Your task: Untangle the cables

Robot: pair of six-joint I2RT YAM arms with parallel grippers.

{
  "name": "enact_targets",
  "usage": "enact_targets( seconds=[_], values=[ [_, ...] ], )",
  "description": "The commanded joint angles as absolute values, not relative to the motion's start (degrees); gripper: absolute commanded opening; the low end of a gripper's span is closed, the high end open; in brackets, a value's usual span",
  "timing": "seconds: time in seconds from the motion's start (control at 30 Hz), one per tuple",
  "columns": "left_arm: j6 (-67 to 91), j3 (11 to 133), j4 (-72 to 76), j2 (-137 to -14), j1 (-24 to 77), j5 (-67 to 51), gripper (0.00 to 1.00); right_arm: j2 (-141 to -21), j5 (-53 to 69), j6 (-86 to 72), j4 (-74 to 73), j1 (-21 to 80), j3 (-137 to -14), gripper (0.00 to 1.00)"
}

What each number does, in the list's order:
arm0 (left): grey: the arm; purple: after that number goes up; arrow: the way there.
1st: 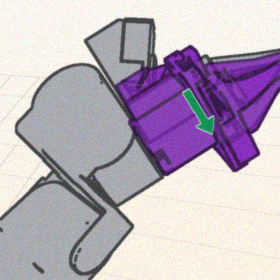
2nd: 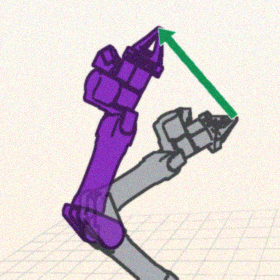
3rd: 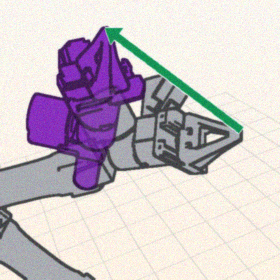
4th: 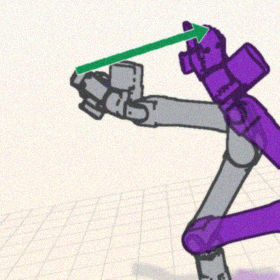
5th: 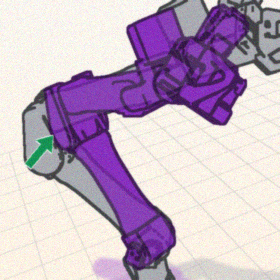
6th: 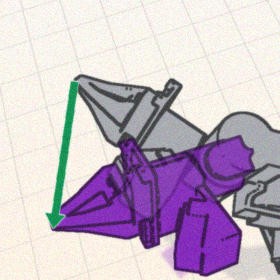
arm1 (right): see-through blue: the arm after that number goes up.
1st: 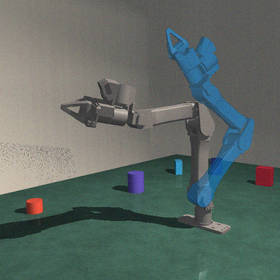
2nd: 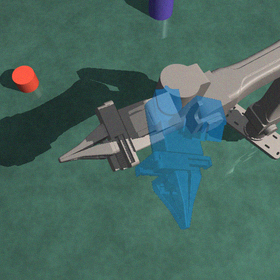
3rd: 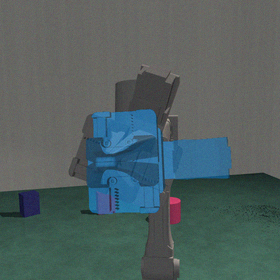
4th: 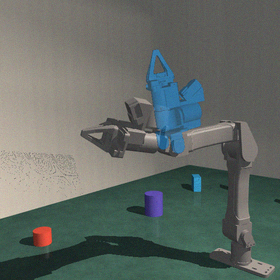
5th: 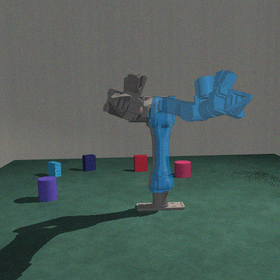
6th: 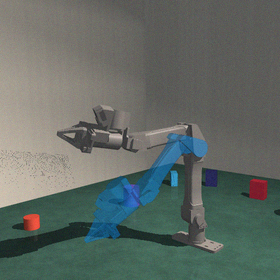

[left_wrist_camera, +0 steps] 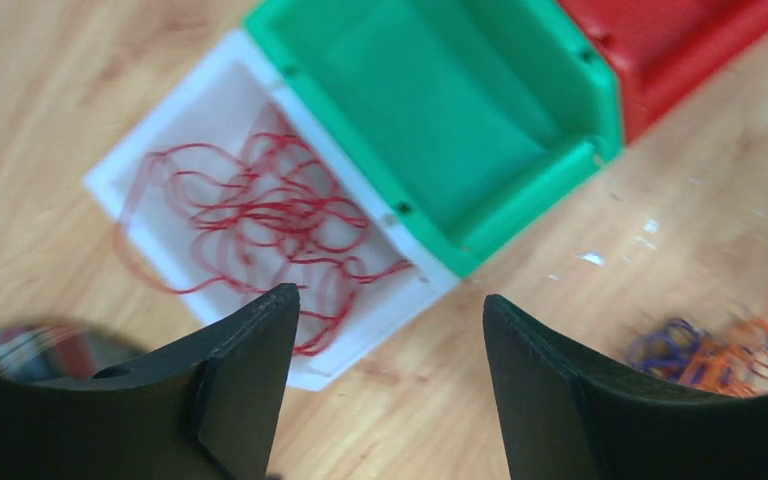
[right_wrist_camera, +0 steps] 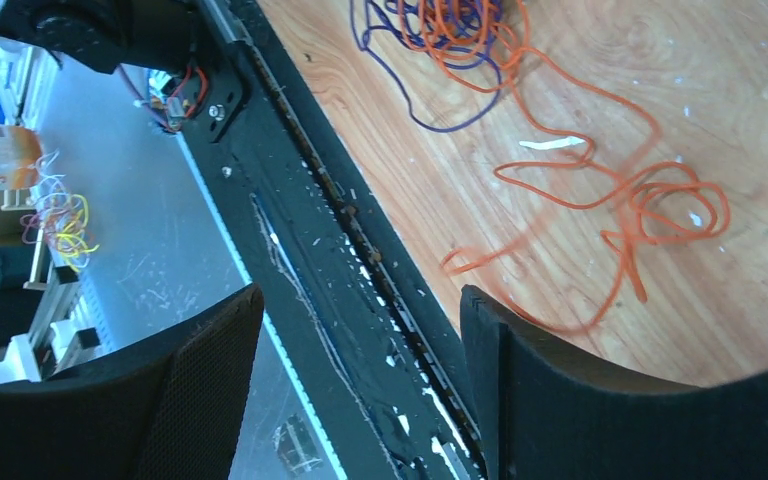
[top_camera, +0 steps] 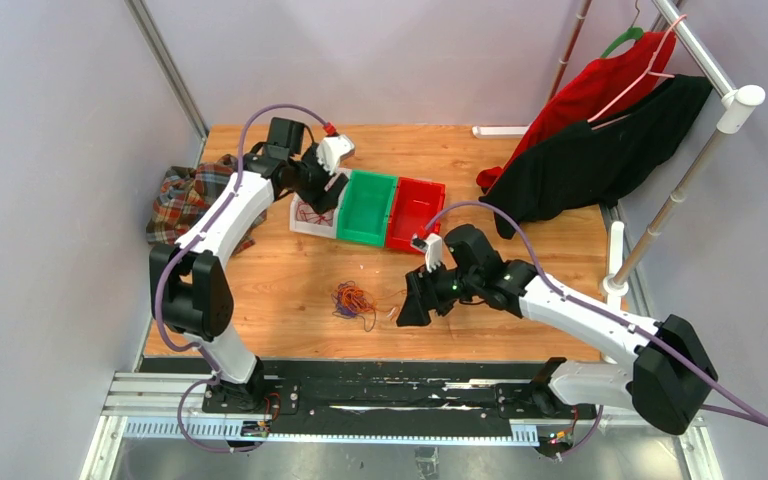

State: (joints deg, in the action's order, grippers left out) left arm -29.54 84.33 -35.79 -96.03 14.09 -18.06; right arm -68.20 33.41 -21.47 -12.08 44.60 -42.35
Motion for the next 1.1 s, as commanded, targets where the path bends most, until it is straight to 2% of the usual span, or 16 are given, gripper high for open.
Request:
enact_targets(
  seconds=[0.0, 0.27, 0.4, 0.5, 0.57, 0.67, 0.8, 0.87, 1.07],
  values=[
    [-34.0, 78.4, -41.9, -91.3, 14.7, -31.6, 0.73, -69.7, 37.5, -21.9, -16.3, 42.4, -45.8, 0.72],
    [-39.0, 68.9, -43.8, -83.2, 20.0, -33.0, 0.76, -71.2, 36.7, -21.5, -21.7, 39.0, -47.9, 0.72],
    [-37.9, 67.6, -42.0, -84.4, 20.3, -28.4, 0.74, -72.4, 20.8, -22.7, -21.2, 36.1, -54.2, 0.72],
    [-37.0, 68.2, -39.7, -85.5, 19.8, -22.9, 0.69, -80.1, 13.0, -21.4, -21.1, 33.7, -60.1, 0.67],
    [-37.7, 68.1, -39.1, -85.5, 19.3, -22.1, 0.67, -86.1, 9.1, -19.1, -21.7, 33.3, -64.0, 0.60],
    [-40.1, 67.2, -38.3, -85.5, 19.0, -18.9, 0.66, -94.3, 8.8, -17.4, -24.5, 31.8, -69.4, 0.51],
    [-41.4, 64.7, -35.1, -86.0, 17.8, -16.1, 0.63, -101.1, 6.9, -19.4, -23.4, 29.2, -70.6, 0.43],
    [-41.5, 64.9, -34.8, -86.5, 16.9, -16.8, 0.63, -102.8, 4.3, -21.3, -21.5, 28.2, -70.2, 0.40],
    [-42.8, 64.3, -33.0, -87.3, 16.7, -17.4, 0.63, -103.4, -4.6, -22.5, -18.5, 27.8, -70.8, 0.39]
  ],
)
